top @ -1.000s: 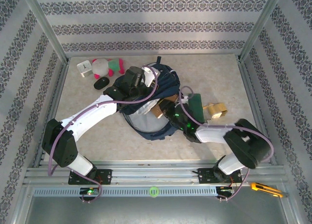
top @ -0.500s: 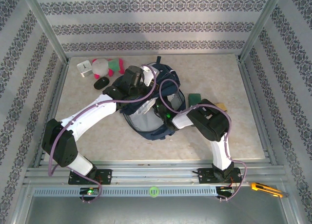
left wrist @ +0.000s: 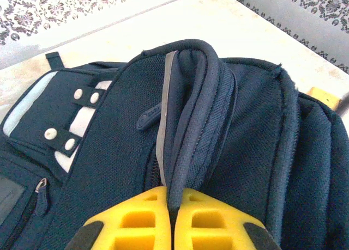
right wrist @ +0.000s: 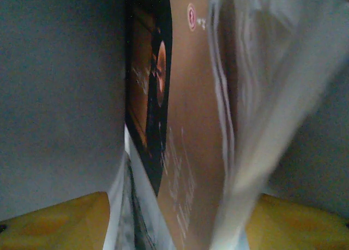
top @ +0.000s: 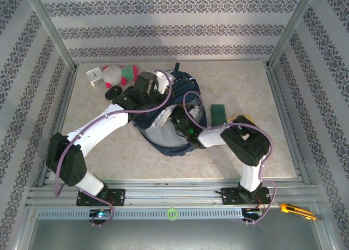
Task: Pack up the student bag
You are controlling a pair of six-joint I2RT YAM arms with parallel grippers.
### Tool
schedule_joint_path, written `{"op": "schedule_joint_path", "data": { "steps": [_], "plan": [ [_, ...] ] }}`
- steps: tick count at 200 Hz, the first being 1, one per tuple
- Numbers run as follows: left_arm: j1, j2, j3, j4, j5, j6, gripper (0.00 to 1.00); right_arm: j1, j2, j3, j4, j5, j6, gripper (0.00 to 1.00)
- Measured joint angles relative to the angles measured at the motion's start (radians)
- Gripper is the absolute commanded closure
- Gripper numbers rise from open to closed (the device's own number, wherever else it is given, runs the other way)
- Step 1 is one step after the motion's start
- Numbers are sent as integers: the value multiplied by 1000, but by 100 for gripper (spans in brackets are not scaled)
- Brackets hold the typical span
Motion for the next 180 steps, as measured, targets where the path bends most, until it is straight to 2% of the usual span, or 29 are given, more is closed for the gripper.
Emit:
{"op": "schedule_joint_path", "data": {
  "steps": [37,75,80,88,103,114,128,144,165,180],
  "plan": [
    [10,-2,-2,0,0,0,100,16,-198,-154,-70,-37,6,35],
    [10,-10,-80,53,35,-4,100,53,-565,-229,-301,-55,-62,35],
    [10,-10,-94,61,46,-5,95,59,-615,-229,-333,-55,-72,35],
    [10,-10,-115,71,61,-9,74,67,-700,-228,-400,-55,-101,35],
    [10,-10,-145,76,86,-18,48,72,-836,-222,-528,-54,-154,34],
    [10,-10,-163,77,97,-34,37,71,-909,-209,-614,-55,-202,34],
    [11,-12,-186,83,101,-62,31,69,-963,-182,-713,-63,-277,34],
    [35,-30,-216,88,101,-107,30,63,-972,-137,-801,-93,-394,33],
    [126,-104,-278,91,100,-182,29,63,-921,-50,-895,-145,-614,33],
    [206,-174,-325,88,100,-228,28,70,-840,26,-944,-196,-825,32]
  ]
}}
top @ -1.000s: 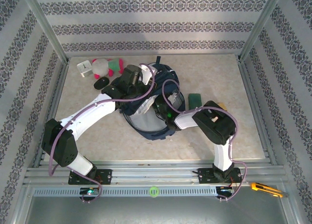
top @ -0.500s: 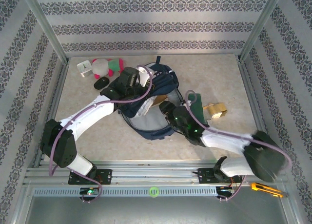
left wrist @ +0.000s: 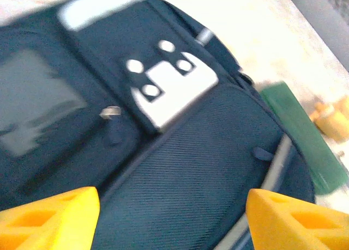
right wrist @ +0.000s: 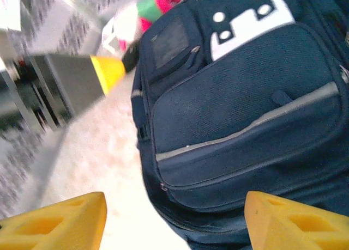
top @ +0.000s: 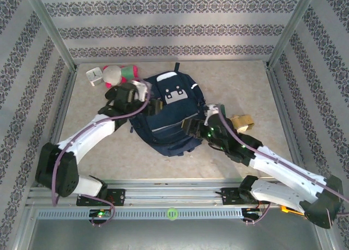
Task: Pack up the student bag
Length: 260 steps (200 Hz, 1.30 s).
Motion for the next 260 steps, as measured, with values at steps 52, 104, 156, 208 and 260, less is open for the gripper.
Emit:
{"op": "schedule_joint_path", "data": {
  "steps": [52,104,156,208,260],
  "plan": [
    [248,-114,-163,-25,57,-98,27,95,343,148,-107,-194,-707,28],
    [288,-132,-294,-44,75,-146,27,104,637,177,-139,-201,-1072,43],
    [289,-116,-297,-55,81,-50,24,63,673,202,-144,-234,-1231,100],
    [294,-148,-409,98,244,1,25,-224,362,206,-266,-521,-1442,100],
    [271,-139,-520,329,409,-16,29,-325,377,345,-449,-644,-1592,100]
  ]
}}
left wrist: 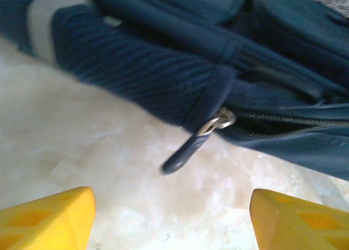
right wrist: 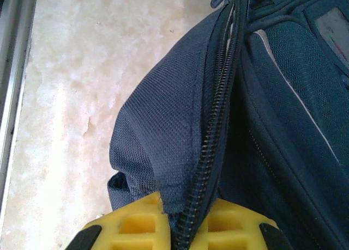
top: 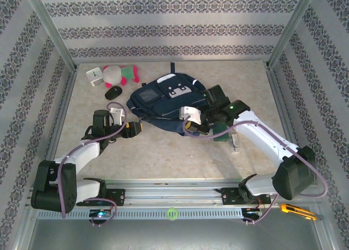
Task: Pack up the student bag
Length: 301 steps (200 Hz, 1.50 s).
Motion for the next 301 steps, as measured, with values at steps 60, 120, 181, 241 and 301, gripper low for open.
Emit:
{"op": "schedule_joint_path", "data": {
  "steps": [60,120,181,241,301],
  "plan": [
    [-45,177,-32,317,38,-40,51,-36,27,68,-92,-50,-58,100],
    [-100,269,-17,467,111,-91,100,-32,42,69,-69,-44,9,100],
    [-238,10,37,195,169,20,100,41,84,29,87,26,166,100],
    [-387,-43,140,-65,132,74,88,83,166,5,224,29,241,100],
    [-513,-50,297,-172,114,202,27,77,163,-21,328,-19,176,100]
  ]
}}
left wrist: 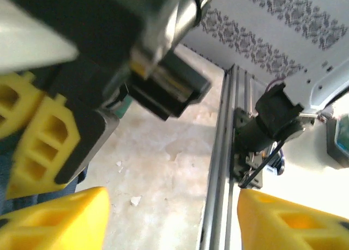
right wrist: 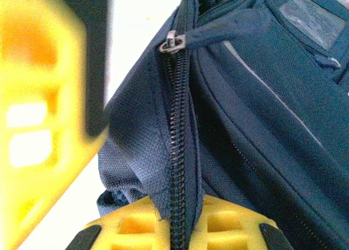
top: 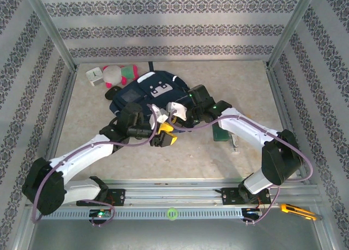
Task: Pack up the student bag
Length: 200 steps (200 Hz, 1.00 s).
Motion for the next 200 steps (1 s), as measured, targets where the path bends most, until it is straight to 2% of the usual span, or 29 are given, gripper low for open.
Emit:
{"op": "schedule_joint_path", "data": {
  "steps": [23,44,57,77,102,110,118,131,146,159,163,183,200],
  "plan": [
    [24,-140,-2,-109,-70,115,23,-24,-14,-29,-41,-36,-138,100],
    [48,-269,-6,-195,-182,274,19,-55,-34,-29,-122,-80,-275,100],
    [51,-306,-6,-237,-248,388,9,-69,-50,-29,-172,-102,-349,100],
    [52,-279,-7,-278,-314,532,2,-76,-72,-26,-239,-129,-447,100],
    [52,-142,-6,-288,-362,657,4,-76,-76,-13,-300,-149,-522,100],
    [52,-94,-6,-286,-371,684,9,-76,-76,-11,-312,-151,-540,100],
    [52,-59,-6,-283,-379,702,19,-76,-76,-10,-318,-151,-550,100],
    [52,-16,-10,-264,-389,729,47,-77,-77,-10,-325,-151,-566,100],
    [51,9,-30,-211,-386,743,66,-84,-79,-10,-326,-153,-573,99],
    [51,12,-44,-180,-371,751,93,-96,-81,-10,-325,-154,-566,92],
    [51,12,-47,-169,-367,756,100,-100,-84,-11,-324,-154,-562,88],
    [51,0,-79,-110,-336,752,100,-121,-115,-25,-296,-154,-465,59],
    [51,-16,-128,-71,-327,740,100,-121,-172,-35,-260,-136,-233,41]
  ]
}}
